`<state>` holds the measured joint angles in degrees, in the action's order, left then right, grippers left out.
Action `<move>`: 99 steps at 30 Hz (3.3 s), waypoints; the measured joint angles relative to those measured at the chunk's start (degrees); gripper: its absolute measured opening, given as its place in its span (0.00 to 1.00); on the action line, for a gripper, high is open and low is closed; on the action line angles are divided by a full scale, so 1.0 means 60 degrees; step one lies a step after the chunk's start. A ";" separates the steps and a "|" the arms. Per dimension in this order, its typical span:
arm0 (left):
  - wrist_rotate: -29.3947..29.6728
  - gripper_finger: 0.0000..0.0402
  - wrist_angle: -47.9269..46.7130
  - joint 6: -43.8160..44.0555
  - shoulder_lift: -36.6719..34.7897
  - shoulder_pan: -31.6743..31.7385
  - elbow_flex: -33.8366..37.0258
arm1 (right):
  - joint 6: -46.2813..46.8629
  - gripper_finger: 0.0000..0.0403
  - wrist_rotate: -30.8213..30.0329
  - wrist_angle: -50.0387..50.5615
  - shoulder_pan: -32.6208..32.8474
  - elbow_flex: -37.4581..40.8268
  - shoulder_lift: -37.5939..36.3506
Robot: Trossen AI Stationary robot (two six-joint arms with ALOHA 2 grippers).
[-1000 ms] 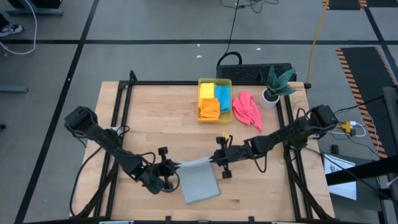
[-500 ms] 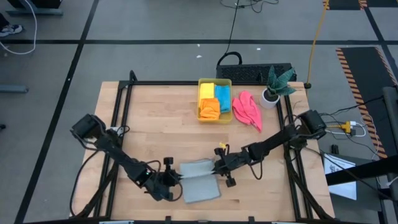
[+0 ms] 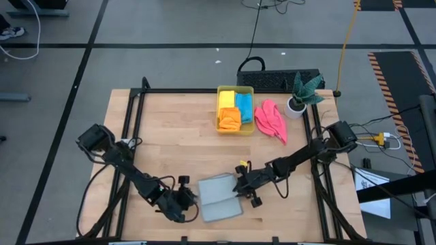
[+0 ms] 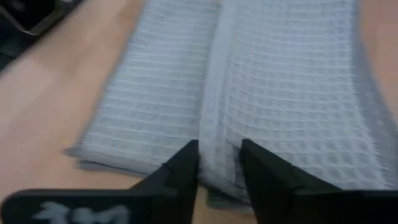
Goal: Fold microfiber towels
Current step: Fold the gray microfiber towel
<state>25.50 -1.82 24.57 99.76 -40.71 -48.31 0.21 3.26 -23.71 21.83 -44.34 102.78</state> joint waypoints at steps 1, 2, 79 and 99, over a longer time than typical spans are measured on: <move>-0.0043 0.27 -0.0022 -0.0001 -0.0126 0.0004 0.0004 | 0.0110 0.31 0.0120 -0.0014 0.0010 0.0000 -0.0031; -0.0055 0.28 0.0035 0.0020 -0.0281 0.0025 -0.0001 | 0.0226 0.34 0.0257 -0.0014 0.0019 -0.0004 -0.0085; 0.0454 0.23 -0.0658 0.2279 -0.0484 0.1218 -0.0073 | -0.0683 0.43 -0.1480 0.1475 0.0125 -0.3785 0.2856; 0.0021 0.23 0.0607 0.1678 -0.0480 0.1622 0.0680 | -0.0812 0.65 -0.0032 0.1283 0.0173 -0.3745 0.2521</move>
<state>25.63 1.82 34.63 96.88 -30.97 -44.24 -4.66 3.07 -16.01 22.86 -66.81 117.91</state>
